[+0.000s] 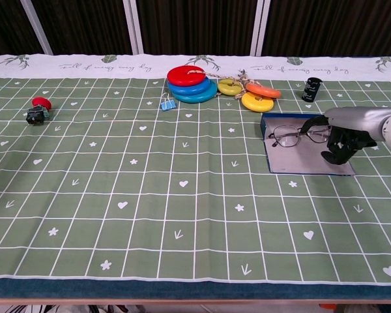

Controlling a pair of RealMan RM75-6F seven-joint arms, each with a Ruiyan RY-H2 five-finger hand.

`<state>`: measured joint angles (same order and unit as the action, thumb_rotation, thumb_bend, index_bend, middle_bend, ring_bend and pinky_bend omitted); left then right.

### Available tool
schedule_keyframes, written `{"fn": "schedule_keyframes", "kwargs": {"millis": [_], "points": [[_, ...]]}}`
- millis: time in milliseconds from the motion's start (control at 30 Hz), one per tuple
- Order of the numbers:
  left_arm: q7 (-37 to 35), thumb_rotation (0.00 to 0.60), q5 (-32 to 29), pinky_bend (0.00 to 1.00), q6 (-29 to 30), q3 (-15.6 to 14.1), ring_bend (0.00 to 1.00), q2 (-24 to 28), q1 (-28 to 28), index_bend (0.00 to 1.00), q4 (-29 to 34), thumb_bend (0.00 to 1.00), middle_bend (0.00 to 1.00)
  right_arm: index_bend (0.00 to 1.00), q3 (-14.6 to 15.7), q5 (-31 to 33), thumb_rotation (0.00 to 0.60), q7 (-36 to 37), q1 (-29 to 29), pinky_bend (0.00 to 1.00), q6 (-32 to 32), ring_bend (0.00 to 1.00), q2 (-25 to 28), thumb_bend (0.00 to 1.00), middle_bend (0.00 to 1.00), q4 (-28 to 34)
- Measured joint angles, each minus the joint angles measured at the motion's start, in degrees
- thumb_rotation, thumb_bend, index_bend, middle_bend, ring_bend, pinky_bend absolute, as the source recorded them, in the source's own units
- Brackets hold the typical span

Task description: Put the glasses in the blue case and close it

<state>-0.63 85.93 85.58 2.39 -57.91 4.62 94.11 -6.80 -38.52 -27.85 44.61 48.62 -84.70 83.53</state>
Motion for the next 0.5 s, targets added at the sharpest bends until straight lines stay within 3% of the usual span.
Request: {"fn": "schedule_keyframes", "kwargs": {"millis": [500], "points": [[0.01,0.6,-0.22,0.0,-0.26,-0.04,0.0,0.28,0.0,0.11,0.27,0.24,0.0,0.07,-0.94,3.25,0.6,0.15,1.24,0.9,-0.29,0.93,-1.14,0.61,0.8,-2.02]]}}
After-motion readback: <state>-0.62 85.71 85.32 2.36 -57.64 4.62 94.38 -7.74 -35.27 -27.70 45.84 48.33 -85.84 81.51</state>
